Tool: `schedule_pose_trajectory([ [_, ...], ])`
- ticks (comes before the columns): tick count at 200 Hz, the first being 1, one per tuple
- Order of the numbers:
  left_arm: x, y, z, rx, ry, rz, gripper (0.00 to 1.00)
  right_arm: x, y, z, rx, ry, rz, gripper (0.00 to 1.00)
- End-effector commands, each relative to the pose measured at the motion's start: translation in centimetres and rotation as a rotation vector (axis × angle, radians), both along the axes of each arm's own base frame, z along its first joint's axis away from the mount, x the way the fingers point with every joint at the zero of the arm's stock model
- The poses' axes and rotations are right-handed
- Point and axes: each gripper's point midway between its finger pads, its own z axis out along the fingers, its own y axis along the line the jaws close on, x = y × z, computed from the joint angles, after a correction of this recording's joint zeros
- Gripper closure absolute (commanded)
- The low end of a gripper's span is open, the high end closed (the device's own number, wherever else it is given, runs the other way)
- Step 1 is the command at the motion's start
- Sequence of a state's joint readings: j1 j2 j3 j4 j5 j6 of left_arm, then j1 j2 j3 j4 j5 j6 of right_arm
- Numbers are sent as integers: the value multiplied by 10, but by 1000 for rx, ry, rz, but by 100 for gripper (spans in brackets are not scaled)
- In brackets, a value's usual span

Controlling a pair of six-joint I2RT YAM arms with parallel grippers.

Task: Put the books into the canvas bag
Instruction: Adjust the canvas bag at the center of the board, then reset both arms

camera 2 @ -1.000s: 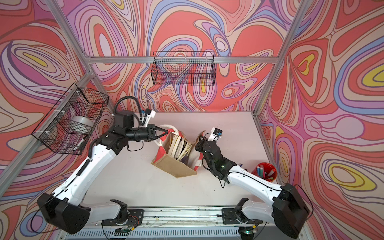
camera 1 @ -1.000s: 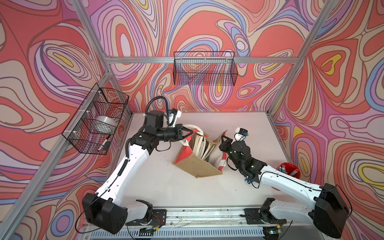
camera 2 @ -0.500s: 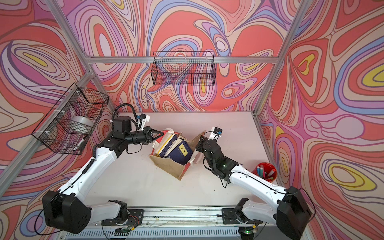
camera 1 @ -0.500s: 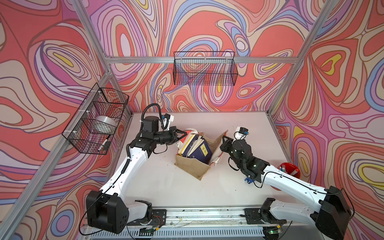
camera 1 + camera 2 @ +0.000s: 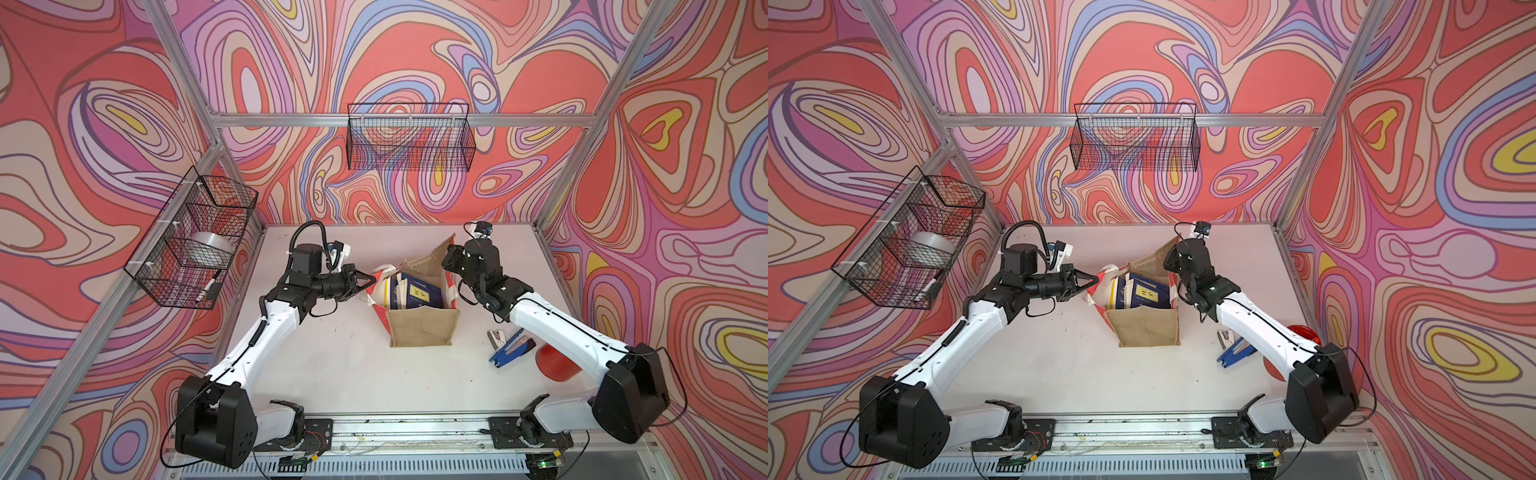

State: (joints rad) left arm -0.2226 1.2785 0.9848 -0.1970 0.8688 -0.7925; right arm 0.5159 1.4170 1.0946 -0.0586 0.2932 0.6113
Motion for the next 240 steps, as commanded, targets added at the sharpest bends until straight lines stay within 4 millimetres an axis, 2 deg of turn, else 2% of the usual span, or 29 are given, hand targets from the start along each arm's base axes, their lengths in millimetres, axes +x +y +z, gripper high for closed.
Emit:
schedule_pose_trajectory([
  [1, -1, -7, 34, -76, -94, -46, 100, 10, 6, 18, 52, -40, 29, 90],
  [14, 3, -7, 41, -83, -114, -42, 100, 11, 6, 19, 49, -43, 39, 81],
  [18, 4, -8, 43, -91, -121, -43, 97, 10, 6, 21, 49, -50, 39, 79],
  [29, 7, -10, 52, -111, -141, -46, 81, 9, 7, 29, 49, -73, 55, 71],
  [46, 12, -11, 69, -130, -185, -43, 48, 2, 0, 50, 44, -129, 71, 55],
  [62, 17, -9, 91, -115, -244, -40, 30, -5, -14, 71, 23, -178, 65, 43],
  [84, 26, -1, 112, -66, -306, -22, 19, -5, -41, 83, -2, -177, 48, 30],
  [98, 38, 13, 113, -49, -310, 17, 16, -4, -60, 86, -18, -175, 35, 25],
  [111, 49, 28, 109, -44, -296, 67, 15, -1, -77, 82, -22, -151, 18, 24],
  [127, 61, 50, 93, 19, -262, 158, 14, 1, -92, 73, -28, -118, 10, 23],
  [138, 65, 66, 70, 122, -208, 225, 14, 3, -101, 61, -47, -85, -2, 20],
  [145, 67, 76, 56, 194, -185, 260, 13, 5, -105, 52, -65, -68, 0, 14],
  [154, 69, 87, 38, 261, -172, 309, 12, 8, -109, 36, -92, -39, 6, 2],
  [165, 74, 106, 13, 352, -147, 403, 11, 14, -116, 13, -137, 11, 12, 2],
  [181, 79, 147, -27, 543, -95, 567, 9, 19, -129, -23, -227, 87, -3, 2],
  [208, 81, 210, -77, 845, -56, 793, 5, 22, -151, -57, -312, 122, -41, 2],
  [224, 86, 231, -84, 957, -119, 864, 1, 21, -160, -68, -366, 119, -52, 2],
  [240, 86, 243, -87, 1064, -191, 871, 0, 18, -169, -81, -391, 109, -57, 2],
])
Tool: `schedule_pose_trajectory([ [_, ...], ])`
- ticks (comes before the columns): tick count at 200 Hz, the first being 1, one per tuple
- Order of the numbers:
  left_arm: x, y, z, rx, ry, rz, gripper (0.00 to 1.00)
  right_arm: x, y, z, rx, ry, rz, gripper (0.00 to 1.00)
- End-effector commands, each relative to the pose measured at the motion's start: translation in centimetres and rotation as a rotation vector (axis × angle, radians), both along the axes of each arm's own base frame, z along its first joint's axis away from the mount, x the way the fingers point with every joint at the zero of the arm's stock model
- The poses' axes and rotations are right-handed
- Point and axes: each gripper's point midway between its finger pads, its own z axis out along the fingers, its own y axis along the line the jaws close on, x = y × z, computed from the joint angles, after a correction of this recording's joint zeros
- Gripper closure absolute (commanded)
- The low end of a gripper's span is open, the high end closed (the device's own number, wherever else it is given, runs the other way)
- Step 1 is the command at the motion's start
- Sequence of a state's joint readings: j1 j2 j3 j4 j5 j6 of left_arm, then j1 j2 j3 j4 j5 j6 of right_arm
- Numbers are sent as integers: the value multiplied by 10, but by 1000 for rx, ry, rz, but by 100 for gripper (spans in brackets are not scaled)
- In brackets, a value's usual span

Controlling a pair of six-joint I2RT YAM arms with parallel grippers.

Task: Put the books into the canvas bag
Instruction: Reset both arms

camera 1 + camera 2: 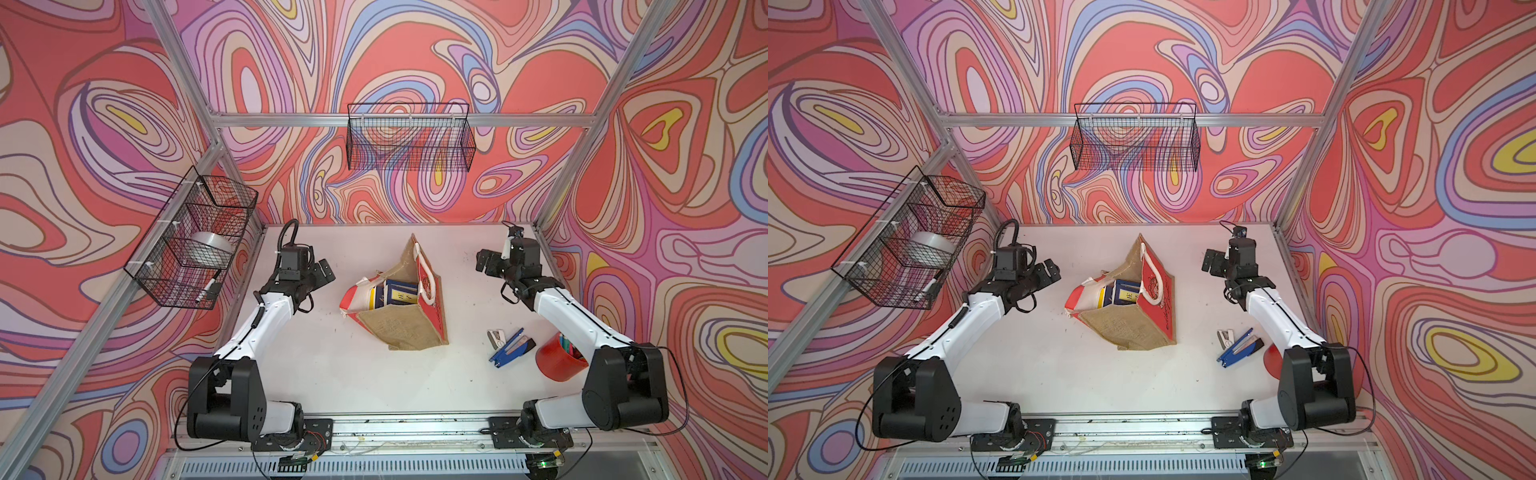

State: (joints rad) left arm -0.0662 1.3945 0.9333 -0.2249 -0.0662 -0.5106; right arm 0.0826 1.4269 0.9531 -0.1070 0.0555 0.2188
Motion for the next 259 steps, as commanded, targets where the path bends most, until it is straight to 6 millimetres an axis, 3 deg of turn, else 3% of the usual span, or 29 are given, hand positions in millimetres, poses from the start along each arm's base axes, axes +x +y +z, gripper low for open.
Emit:
schedule_pose_trajectory([
  [1, 8, 50, 14, 309, -104, 130, 0, 4, -15, 1, -93, -72, 3, 2],
  [48, -2, 70, -12, 523, -155, 123, 0, 1, -31, -31, -150, -163, -3, 1],
  [92, 9, 62, -42, 505, -204, 56, 0, -5, -31, -52, -173, -267, 10, 2],
  [127, 13, 47, -45, 479, -213, -41, 0, -7, -31, -55, -186, -297, 9, 2],
  [139, 12, 45, -38, 477, -273, -47, 0, -8, -31, -61, -187, -302, 14, 2],
  [143, 3, 43, -49, 475, -263, -62, 0, -9, -32, -62, -188, -308, 7, 2],
  [174, -6, 29, -52, 469, -402, -130, 0, -14, -34, -80, -188, -348, -12, 2],
  [187, -9, 23, -55, 445, -366, -164, 0, -17, -42, -83, -191, -336, -67, 2],
  [201, -3, 24, -55, 461, -376, -165, 0, -13, -58, -84, -201, -321, -166, 2],
  [259, -4, 25, -55, 457, -368, -160, 0, -11, -59, -85, -203, -308, -171, 1],
])
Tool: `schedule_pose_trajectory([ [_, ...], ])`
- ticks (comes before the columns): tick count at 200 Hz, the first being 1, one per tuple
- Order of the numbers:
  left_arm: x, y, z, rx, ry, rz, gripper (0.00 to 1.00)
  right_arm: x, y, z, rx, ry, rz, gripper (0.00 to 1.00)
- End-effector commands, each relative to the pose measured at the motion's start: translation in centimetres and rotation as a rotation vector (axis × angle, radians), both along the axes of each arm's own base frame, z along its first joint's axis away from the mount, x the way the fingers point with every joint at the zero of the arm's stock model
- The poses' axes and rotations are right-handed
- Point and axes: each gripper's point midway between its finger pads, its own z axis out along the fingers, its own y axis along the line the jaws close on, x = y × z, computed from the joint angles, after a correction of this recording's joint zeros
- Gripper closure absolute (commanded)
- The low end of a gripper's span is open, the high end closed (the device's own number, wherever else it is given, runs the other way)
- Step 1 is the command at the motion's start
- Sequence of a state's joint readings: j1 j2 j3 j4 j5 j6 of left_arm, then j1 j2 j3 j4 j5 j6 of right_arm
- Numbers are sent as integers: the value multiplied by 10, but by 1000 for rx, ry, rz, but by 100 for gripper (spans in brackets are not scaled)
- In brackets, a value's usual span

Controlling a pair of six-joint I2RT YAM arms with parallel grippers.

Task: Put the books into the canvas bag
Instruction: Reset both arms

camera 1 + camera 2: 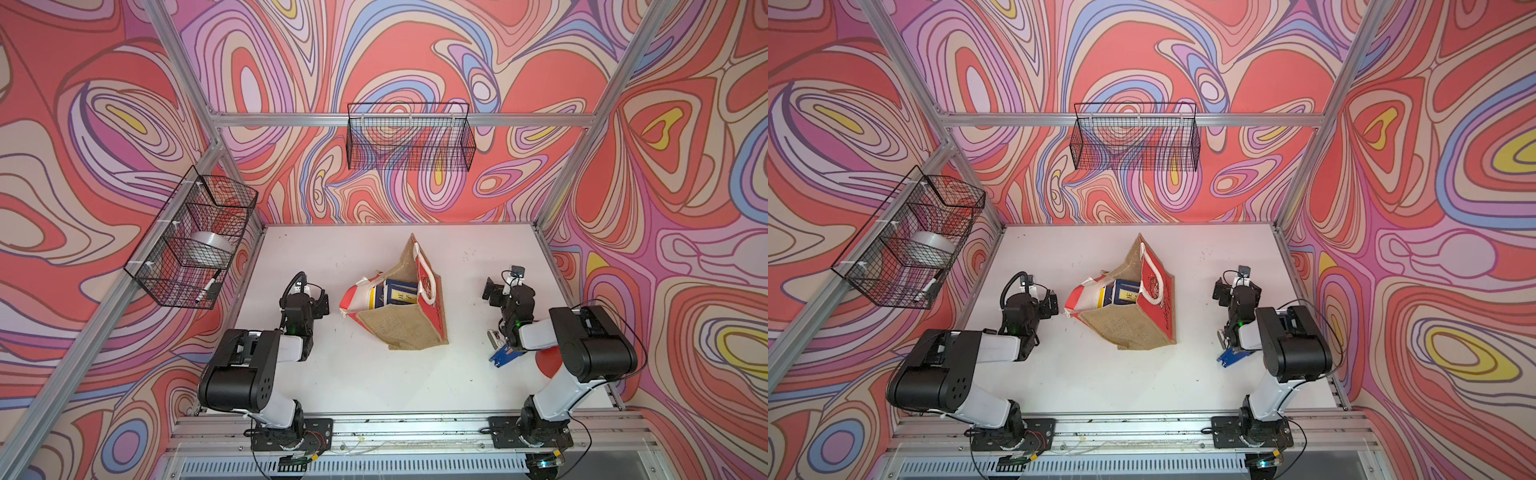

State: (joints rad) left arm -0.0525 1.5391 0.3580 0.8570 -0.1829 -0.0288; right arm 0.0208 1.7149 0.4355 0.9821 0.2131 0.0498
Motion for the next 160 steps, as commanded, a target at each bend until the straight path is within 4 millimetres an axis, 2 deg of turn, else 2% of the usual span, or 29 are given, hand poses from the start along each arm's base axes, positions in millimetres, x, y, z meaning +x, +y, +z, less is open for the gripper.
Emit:
schedule_pose_trajectory([
  [1, 8, -1, 15, 11, -62, -14, 0, 4, -5, 10, 4, -39, -33, 2],
  [160, 8, -1, 14, 9, -56, -13, 0, 4, -4, 9, 5, -33, -30, 1],
])
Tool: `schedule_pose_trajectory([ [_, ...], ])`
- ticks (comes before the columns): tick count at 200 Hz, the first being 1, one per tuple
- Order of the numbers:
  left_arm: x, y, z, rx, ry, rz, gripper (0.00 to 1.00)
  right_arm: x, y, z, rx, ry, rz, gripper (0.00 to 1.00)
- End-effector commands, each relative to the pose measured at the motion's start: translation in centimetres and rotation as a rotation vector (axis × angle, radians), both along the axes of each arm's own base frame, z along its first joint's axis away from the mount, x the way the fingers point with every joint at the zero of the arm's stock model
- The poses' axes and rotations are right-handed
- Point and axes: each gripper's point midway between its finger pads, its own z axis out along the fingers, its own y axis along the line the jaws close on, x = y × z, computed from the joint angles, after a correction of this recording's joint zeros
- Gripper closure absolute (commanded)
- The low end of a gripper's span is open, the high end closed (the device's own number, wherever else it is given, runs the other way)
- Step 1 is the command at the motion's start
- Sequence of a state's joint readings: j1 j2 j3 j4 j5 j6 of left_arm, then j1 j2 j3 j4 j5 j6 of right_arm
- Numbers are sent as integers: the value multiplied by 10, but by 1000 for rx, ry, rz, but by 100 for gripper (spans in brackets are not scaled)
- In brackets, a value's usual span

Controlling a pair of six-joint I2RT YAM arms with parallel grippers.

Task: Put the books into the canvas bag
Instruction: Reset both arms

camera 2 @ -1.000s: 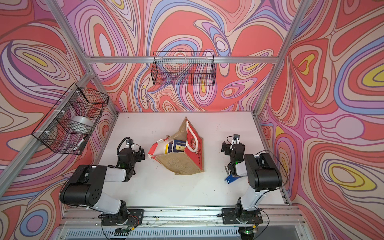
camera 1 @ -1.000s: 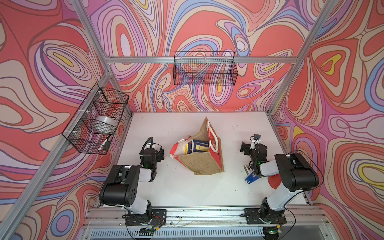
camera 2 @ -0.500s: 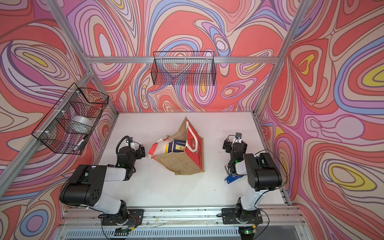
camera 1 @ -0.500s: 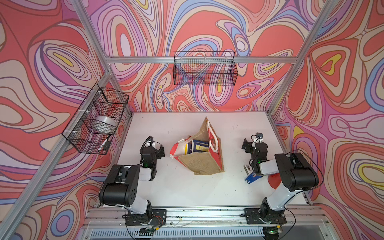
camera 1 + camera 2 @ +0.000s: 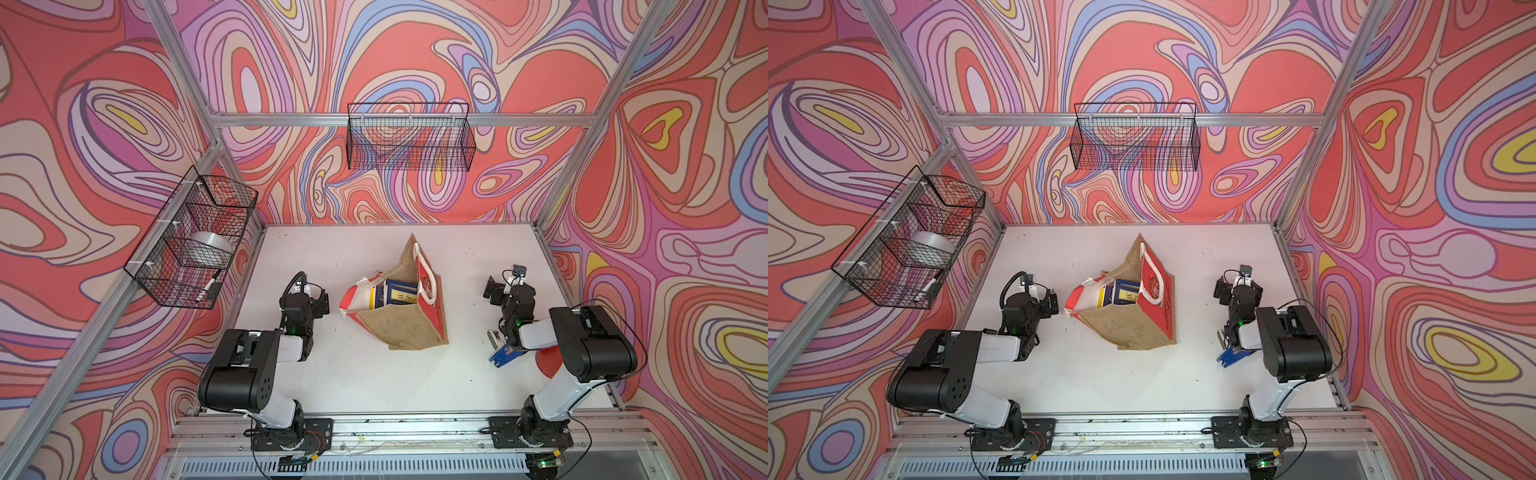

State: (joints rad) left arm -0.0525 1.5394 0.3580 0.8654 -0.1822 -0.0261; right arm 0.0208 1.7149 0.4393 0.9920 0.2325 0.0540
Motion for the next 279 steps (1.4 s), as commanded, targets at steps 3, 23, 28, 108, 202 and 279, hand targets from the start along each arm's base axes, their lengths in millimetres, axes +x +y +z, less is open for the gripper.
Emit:
schedule_pose_trajectory([
  [3, 7, -1, 12, 8, -49, -12, 0, 4, 0, 5, 6, -16, -6, 2],
  [23, 7, -1, 12, 7, -49, -12, 0, 4, 0, 6, 5, -17, -4, 2],
  [28, 7, -1, 12, 7, -49, -12, 0, 4, 0, 6, 5, -19, -3, 2],
  [108, 7, -1, 12, 7, -48, -12, 0, 3, 0, 7, 6, -21, -2, 2],
  [202, 7, -1, 12, 8, -48, -12, 0, 4, 1, 6, 9, -21, 0, 2],
  [279, 7, -1, 13, 8, -49, -12, 0, 2, 47, 6, -14, -22, 292, 2],
])
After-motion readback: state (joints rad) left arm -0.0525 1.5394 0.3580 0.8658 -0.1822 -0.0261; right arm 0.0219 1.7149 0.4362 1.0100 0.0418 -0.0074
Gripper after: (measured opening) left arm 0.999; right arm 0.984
